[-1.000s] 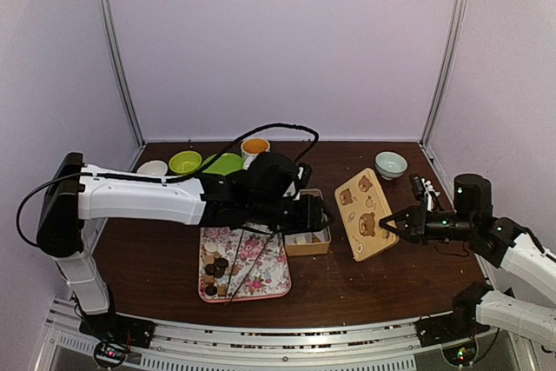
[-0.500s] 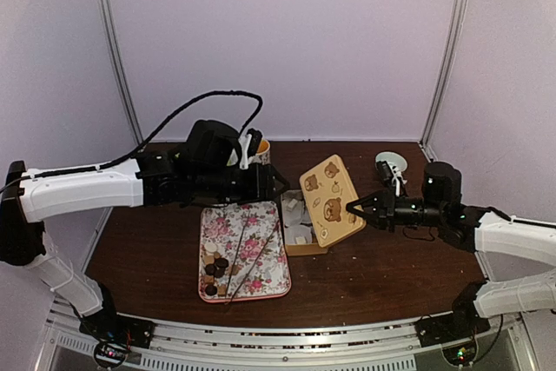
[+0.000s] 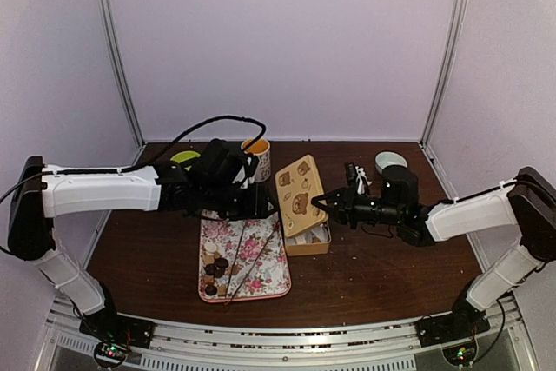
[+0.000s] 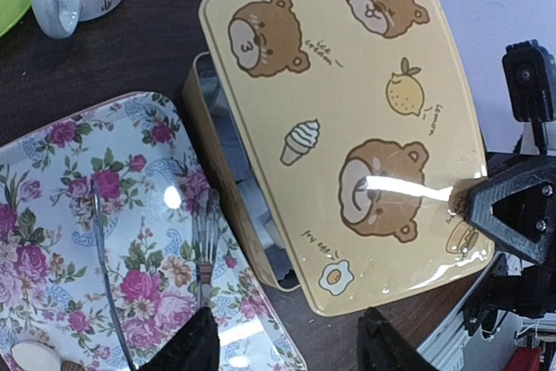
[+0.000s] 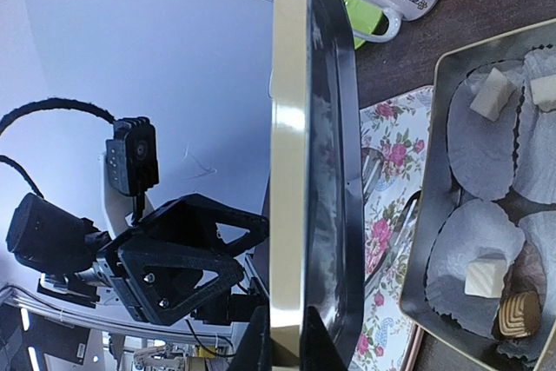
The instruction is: Pack the chocolate
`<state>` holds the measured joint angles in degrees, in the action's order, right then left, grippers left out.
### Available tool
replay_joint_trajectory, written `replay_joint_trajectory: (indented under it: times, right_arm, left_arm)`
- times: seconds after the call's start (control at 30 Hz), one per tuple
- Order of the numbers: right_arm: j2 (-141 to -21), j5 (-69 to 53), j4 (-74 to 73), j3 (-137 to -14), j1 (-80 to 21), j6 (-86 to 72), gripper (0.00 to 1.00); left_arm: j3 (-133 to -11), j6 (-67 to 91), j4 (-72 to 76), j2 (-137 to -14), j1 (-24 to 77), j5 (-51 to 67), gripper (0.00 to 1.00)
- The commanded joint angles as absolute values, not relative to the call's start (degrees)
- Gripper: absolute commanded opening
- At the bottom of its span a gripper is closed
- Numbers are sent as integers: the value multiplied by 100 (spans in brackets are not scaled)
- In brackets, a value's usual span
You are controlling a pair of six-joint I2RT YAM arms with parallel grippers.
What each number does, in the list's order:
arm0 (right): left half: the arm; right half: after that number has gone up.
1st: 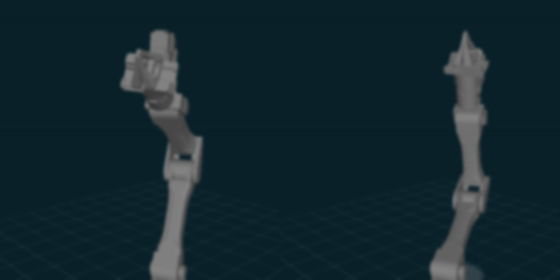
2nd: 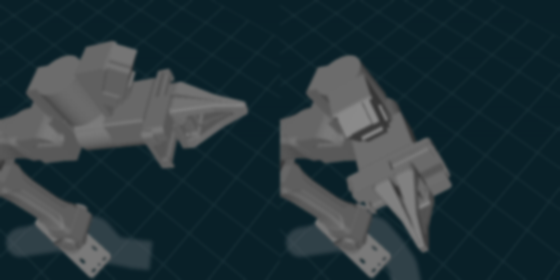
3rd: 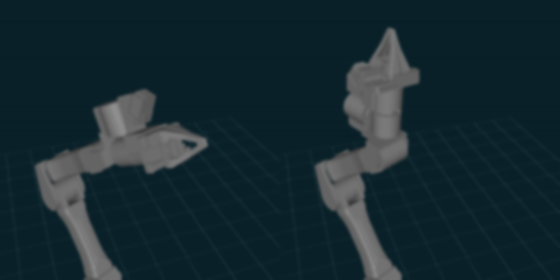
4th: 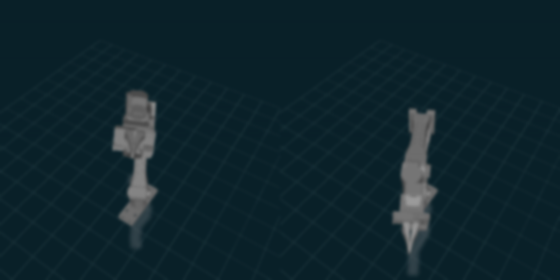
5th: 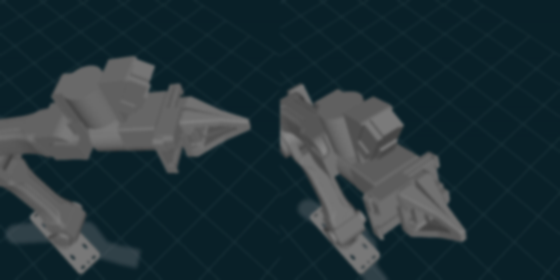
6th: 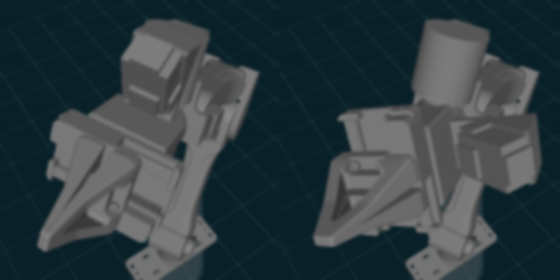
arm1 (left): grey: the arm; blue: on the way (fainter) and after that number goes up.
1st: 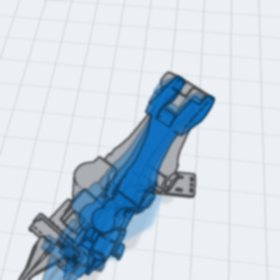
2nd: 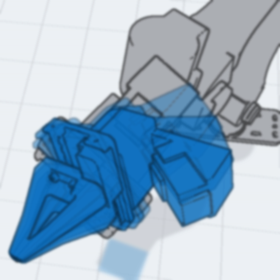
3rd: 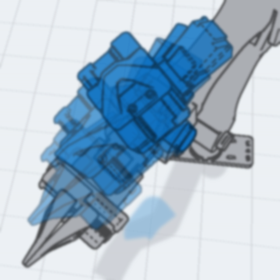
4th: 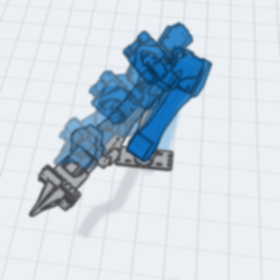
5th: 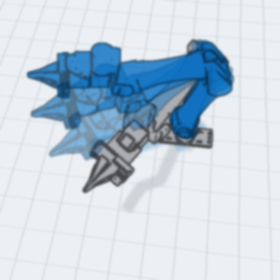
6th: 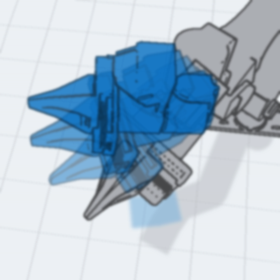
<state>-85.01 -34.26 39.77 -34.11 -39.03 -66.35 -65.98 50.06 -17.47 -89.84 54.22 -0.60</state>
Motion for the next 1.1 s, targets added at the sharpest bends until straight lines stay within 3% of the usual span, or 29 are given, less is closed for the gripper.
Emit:
replay_joint_trajectory:
  times: [0.0, 0.4, 1.07]
  right_arm:
    - [-8893, -3177, 4953, -3665, -4056, -6932, 0]
    - [-9830, -3058, 5882, -3437, -4087, -7325, 1]
    - [-9653, -2876, 4994, -3068, -3903, -6788, 9]
  left_arm:
    - [-6522, 5062, -1456, -9185, 5235, 149, 56]
    - [-6533, 4959, -1257, -9700, 5116, 481, 56]
    - [-6993, 4824, -1026, -10549, 5071, 1056, 50]
